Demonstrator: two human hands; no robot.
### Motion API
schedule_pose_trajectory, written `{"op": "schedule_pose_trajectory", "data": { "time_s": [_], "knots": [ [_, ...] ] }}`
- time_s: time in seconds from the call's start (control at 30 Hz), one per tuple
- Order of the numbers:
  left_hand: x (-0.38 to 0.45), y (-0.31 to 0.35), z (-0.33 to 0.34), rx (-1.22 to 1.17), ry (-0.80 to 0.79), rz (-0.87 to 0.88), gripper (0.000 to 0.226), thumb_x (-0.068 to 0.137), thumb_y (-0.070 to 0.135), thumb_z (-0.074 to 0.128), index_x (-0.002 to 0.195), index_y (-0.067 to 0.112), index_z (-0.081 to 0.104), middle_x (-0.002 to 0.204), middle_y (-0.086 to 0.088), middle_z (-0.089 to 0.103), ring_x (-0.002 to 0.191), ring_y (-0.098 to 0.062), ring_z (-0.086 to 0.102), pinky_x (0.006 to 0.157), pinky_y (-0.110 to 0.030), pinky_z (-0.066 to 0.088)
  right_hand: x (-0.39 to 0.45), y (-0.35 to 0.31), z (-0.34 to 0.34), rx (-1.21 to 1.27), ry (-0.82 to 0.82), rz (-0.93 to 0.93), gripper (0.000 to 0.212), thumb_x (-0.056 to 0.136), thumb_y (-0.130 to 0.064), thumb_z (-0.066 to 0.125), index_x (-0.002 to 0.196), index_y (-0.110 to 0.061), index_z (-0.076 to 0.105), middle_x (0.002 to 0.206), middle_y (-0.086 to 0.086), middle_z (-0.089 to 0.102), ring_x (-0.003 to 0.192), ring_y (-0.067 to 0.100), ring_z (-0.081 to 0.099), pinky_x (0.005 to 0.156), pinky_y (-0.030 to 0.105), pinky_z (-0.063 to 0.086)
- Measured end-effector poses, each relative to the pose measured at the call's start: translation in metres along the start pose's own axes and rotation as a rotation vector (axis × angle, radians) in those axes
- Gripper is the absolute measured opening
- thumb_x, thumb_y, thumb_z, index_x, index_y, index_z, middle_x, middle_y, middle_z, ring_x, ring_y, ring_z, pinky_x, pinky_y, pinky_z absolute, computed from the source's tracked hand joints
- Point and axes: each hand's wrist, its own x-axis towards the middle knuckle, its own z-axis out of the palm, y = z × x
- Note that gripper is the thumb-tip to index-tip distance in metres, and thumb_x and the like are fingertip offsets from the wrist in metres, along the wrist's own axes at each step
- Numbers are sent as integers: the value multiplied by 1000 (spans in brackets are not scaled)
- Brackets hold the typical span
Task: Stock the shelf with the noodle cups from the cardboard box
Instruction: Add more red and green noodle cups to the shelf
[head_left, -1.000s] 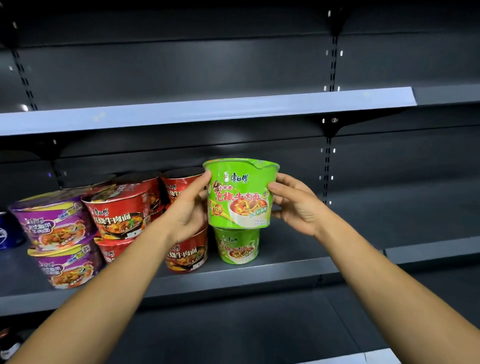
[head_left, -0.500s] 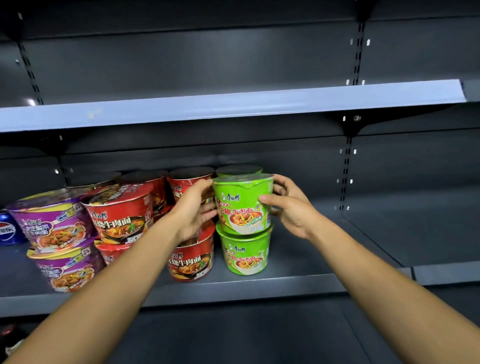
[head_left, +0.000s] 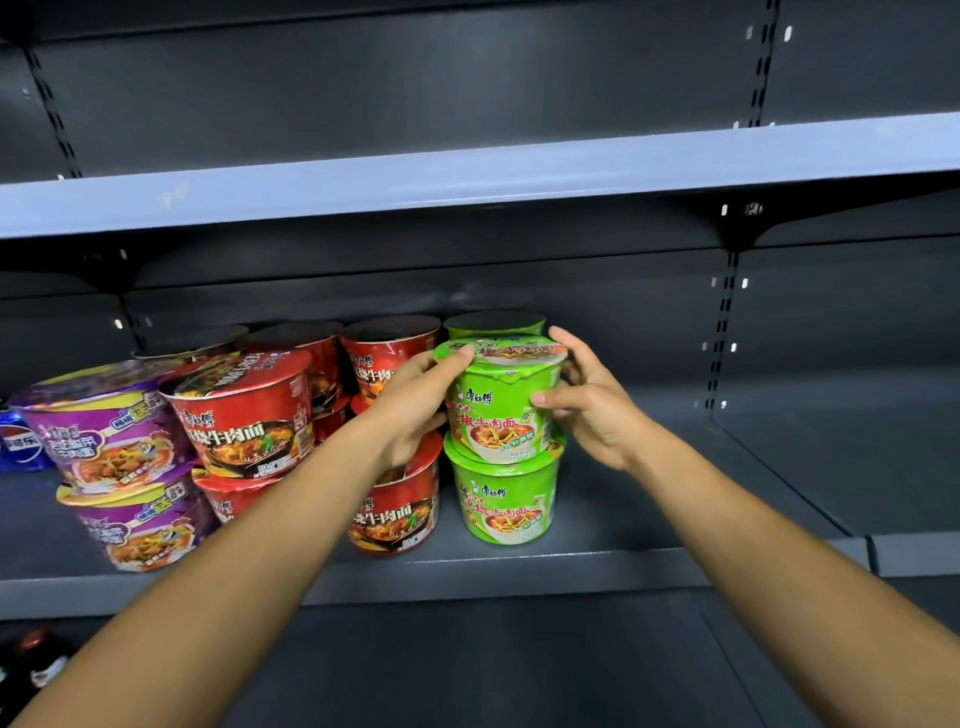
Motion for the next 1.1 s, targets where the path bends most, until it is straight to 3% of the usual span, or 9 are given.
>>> {"op": "schedule_pose_trajectory", "data": {
  "time_s": [0.13,0.4,0.67,0.73,0.8,0.87,0.97,1.03,1.1],
  "knots": [
    [-2,0,0,9,21,7,16,90,39,61,97,25,59,99,7,69,100,-10,61,102,-39,41,0,-2,-1,13,-9,5,86,55,4,63,131,-29,42,117,-3,56,91,9,61,62,17,49],
    [-7,2,4,10,-15,8,19,93,35,57,107,23,58,106,6,69,102,-8,61,92,-31,42,-2,-2,-4,-5,-14,-10,85,55,3,64,131,-29,41,118,-4,57,93,8,62,69,20,50],
    [-11,0,6,77,-34,-1,37,94,43,51,123,21,58,116,8,65,102,-4,58,101,-30,35,-4,-1,-6,-55,19,15,94,63,7,67,144,-26,31,121,-7,56,97,8,61,77,26,47],
    [-17,2,5,119,-20,21,46,93,49,49,126,17,55,118,9,63,104,-2,56,94,-26,35,-6,0,-8,-56,25,44,93,71,10,66,147,-23,25,125,-6,55,100,9,59,79,27,45],
    [-18,-2,1,183,21,35,76,81,69,49,136,17,48,134,6,55,121,-8,49,100,-28,33,-10,3,-10,-74,29,65,98,66,5,70,148,-21,23,125,-2,56,100,10,59,74,25,43],
    [-18,-12,-6,219,99,47,95,63,84,46,133,20,51,133,4,57,124,-13,50,106,-36,36,-15,7,-12,-103,60,105,100,61,-2,73,147,-19,25,131,6,53,100,14,57,68,24,39],
    [-35,-13,-6,278,231,179,53,87,63,45,107,17,58,91,2,61,91,-14,53,81,-37,48,-29,13,-11,-178,226,138,72,78,-6,68,141,-20,36,131,7,48,108,15,53,80,29,39],
    [-45,-18,-9,330,293,250,34,95,46,47,110,17,57,98,-8,63,86,-18,52,88,-42,48,-42,18,-8,-216,380,104,49,85,-10,64,131,-17,46,118,3,56,104,13,55,78,28,43],
    [-59,-24,-16,338,270,307,11,95,33,52,95,25,60,98,-6,64,89,-22,61,93,-41,50,-59,24,-3,-213,525,59,24,88,-11,60,110,-16,53,94,-2,60,87,12,57,66,23,44]
  ]
}}
